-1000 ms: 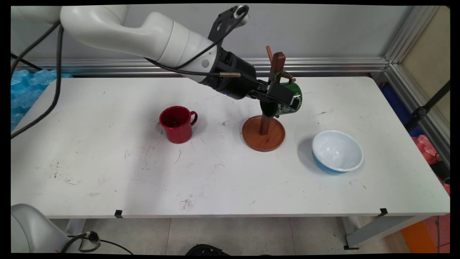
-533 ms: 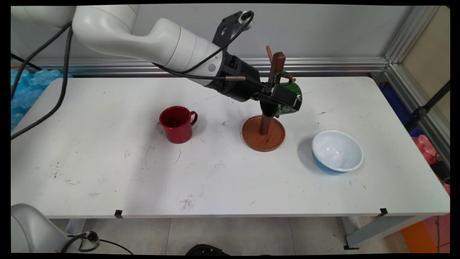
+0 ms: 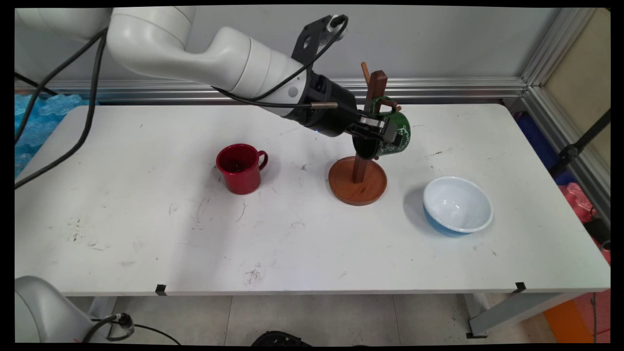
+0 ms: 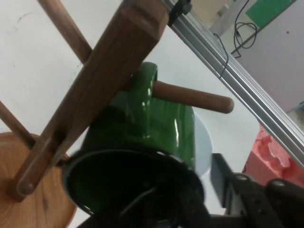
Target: Pick up the green mug from the rack, then place the picked object on the table
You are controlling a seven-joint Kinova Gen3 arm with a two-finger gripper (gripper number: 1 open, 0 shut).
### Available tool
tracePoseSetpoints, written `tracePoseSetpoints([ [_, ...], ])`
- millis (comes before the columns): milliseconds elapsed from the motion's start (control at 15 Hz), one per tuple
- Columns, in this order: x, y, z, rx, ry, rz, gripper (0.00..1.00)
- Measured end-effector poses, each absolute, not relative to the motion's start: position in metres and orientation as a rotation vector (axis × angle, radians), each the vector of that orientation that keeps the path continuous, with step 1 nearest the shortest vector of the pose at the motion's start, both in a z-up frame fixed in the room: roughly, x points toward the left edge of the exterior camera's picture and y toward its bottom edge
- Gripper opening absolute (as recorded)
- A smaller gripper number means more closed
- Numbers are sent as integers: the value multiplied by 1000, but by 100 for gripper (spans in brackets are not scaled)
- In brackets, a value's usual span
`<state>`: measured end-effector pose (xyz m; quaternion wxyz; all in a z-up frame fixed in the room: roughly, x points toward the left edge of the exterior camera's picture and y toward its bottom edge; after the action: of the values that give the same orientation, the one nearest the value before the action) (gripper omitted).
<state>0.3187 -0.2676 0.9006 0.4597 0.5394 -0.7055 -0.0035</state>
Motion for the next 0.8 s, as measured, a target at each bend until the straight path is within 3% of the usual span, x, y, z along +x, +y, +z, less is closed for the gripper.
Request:
tracePoseSetpoints([
  [800, 322, -268, 900, 1324, -1738, 13, 0],
])
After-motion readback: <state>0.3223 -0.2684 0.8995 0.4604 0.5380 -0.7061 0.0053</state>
